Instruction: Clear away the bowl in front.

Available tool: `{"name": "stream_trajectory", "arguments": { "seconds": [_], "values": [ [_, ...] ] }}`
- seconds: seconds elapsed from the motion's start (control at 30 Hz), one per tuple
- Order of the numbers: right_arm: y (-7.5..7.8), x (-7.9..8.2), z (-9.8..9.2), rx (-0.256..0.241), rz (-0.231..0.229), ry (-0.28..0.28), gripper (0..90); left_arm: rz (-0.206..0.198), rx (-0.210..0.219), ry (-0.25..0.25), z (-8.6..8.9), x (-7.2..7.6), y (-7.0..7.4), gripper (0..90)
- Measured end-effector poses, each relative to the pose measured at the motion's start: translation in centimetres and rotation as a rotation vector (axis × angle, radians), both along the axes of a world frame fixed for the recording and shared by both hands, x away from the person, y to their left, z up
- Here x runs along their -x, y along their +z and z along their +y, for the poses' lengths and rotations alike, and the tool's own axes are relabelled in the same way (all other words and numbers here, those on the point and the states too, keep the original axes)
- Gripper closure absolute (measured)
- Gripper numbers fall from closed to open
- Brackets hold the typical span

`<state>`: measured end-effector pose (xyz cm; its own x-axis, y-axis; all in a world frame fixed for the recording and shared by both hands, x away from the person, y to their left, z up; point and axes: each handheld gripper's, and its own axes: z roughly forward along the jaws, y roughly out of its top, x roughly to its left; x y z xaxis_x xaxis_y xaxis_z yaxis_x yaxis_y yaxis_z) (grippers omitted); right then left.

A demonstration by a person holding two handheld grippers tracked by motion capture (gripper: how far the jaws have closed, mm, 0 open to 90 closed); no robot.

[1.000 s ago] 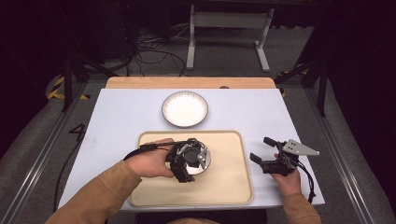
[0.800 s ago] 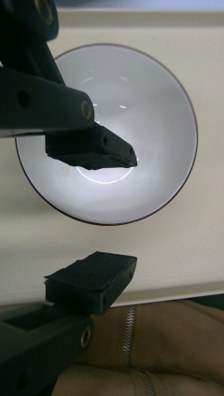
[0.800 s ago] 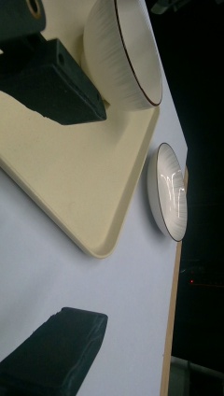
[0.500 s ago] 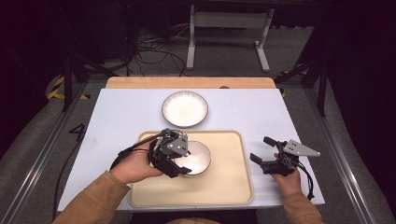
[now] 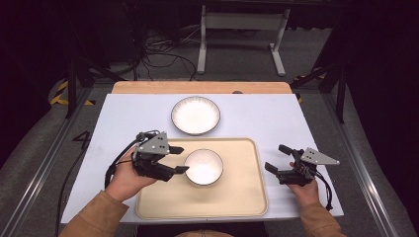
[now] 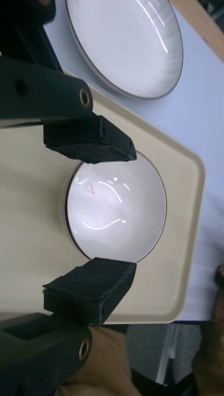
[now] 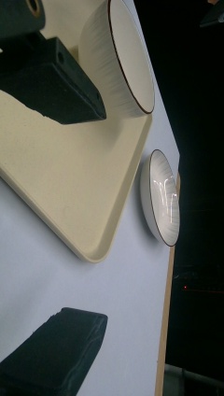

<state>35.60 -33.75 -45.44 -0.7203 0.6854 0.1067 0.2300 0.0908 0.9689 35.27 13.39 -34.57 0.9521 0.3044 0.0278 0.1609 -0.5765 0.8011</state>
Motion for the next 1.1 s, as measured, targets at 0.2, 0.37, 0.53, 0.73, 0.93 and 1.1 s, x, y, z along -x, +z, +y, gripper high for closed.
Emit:
{"name": "stream_trajectory", "arguments": {
  "seconds": [0.2, 0.37, 0.53, 0.73, 0.93, 1.1],
  "values": [
    [0.0, 0.0, 0.0, 0.000, 0.001, 0.000, 4.3, -0.001, 0.095, 0.054, 2.4, 0.0, -0.6, 40.5],
    [0.0, 0.0, 0.0, -0.003, 0.001, 0.003, 4.2, -0.017, 0.160, 0.086, 4.3, 0.2, -1.4, 40.4],
    [0.0, 0.0, 0.0, -0.002, 0.001, 0.005, 4.3, -0.030, 0.199, 0.132, 5.7, 0.4, -2.5, 39.2],
    [0.0, 0.0, 0.0, -0.003, 0.001, 0.005, 4.2, -0.027, 0.273, 0.191, 7.6, 0.5, -4.3, 38.7],
    [0.0, 0.0, -0.1, -0.004, 0.001, 0.007, 4.3, -0.043, 0.276, 0.205, 8.5, 0.5, -6.1, 36.6],
    [0.0, 0.0, 0.0, -0.002, -0.001, 0.009, 4.2, -0.069, 0.306, 0.213, 9.3, 0.8, -7.7, 34.5]
  ]
}}
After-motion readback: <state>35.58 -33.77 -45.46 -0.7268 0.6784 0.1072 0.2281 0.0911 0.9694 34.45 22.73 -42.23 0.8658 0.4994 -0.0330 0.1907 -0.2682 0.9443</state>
